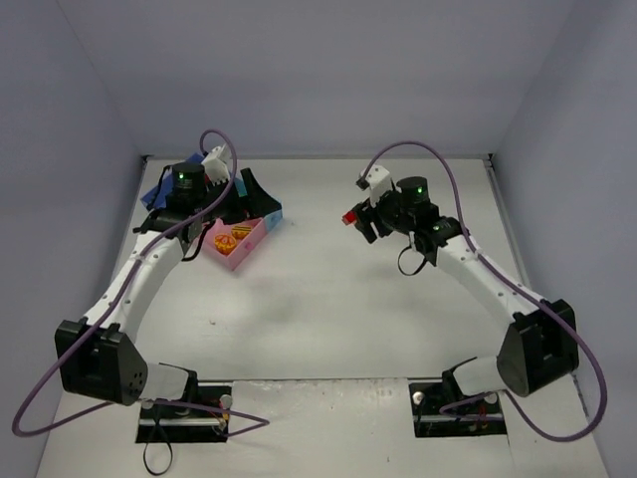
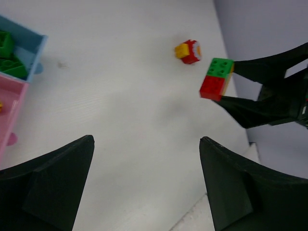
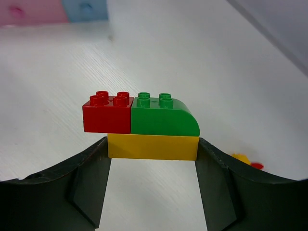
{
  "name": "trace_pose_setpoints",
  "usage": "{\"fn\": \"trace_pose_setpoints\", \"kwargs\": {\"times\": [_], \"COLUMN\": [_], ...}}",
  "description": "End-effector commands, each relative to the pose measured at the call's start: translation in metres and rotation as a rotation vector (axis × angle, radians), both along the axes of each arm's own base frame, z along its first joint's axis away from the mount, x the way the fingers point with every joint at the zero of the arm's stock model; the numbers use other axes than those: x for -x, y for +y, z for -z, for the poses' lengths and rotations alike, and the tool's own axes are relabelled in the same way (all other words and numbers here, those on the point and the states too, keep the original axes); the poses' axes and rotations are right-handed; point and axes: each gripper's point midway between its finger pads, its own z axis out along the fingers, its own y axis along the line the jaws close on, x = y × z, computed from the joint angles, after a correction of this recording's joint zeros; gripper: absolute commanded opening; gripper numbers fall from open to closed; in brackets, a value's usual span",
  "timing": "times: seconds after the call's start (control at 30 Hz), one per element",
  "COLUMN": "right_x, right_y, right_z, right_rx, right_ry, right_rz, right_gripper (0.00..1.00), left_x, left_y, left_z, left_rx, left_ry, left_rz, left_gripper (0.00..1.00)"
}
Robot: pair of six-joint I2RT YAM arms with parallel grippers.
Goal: Sort the legos into containers by color
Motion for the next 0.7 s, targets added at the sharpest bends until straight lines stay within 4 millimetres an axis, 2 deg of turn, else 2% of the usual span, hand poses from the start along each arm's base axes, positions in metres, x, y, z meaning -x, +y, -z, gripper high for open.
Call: {"fn": "trace_pose_setpoints", "kwargs": {"times": [0.0,0.03,0.1,0.3,0.33,0.37,0.4,0.47,0.63,0.67], "right_x": [0.007,0.014,0.024,0.052,0.053,0.056,0.057,0.059,0.062,0.062], "right_y": [0.043,0.054,0.064,0.09,0.091,0.094,0.094,0.095,0.095,0.095], "right_z": [-0.077,-0.086,-0.101,-0.135,-0.137,-0.14,-0.143,-0.146,-0.146,-0.146], "right_rx": [-0.136,-0.161,-0.186,-0.247,-0.25,-0.255,-0.26,-0.265,-0.26,-0.261], "right_ry": [-0.193,-0.213,-0.242,-0.31,-0.316,-0.323,-0.329,-0.338,-0.348,-0.347], "right_rz": [-0.111,-0.154,-0.198,-0.312,-0.319,-0.328,-0.334,-0.342,-0.354,-0.357], "right_gripper": [0.0,0.0,0.0,0.0,0.0,0.0,0.0,0.0,0.0,0.0], "left_x": [0.016,0.022,0.027,0.043,0.049,0.05,0.051,0.055,0.059,0.062], "left_y": [-0.023,-0.027,-0.033,-0.063,-0.072,-0.076,-0.079,-0.089,-0.101,-0.104], "left_z": [-0.077,-0.082,-0.093,-0.101,-0.1,-0.089,-0.091,-0.082,-0.075,-0.068], "left_rx": [0.224,0.263,0.293,0.255,0.242,0.212,0.204,0.194,0.174,0.154], "left_ry": [-0.104,-0.086,-0.116,-0.129,-0.127,-0.099,-0.097,-0.059,-0.045,-0.033], "left_rz": [0.088,0.111,0.146,0.257,0.287,0.302,0.315,0.34,0.359,0.369], "left_gripper": [0.84,0.84,0.84,0.83,0.81,0.8,0.79,0.76,0.66,0.65]}}
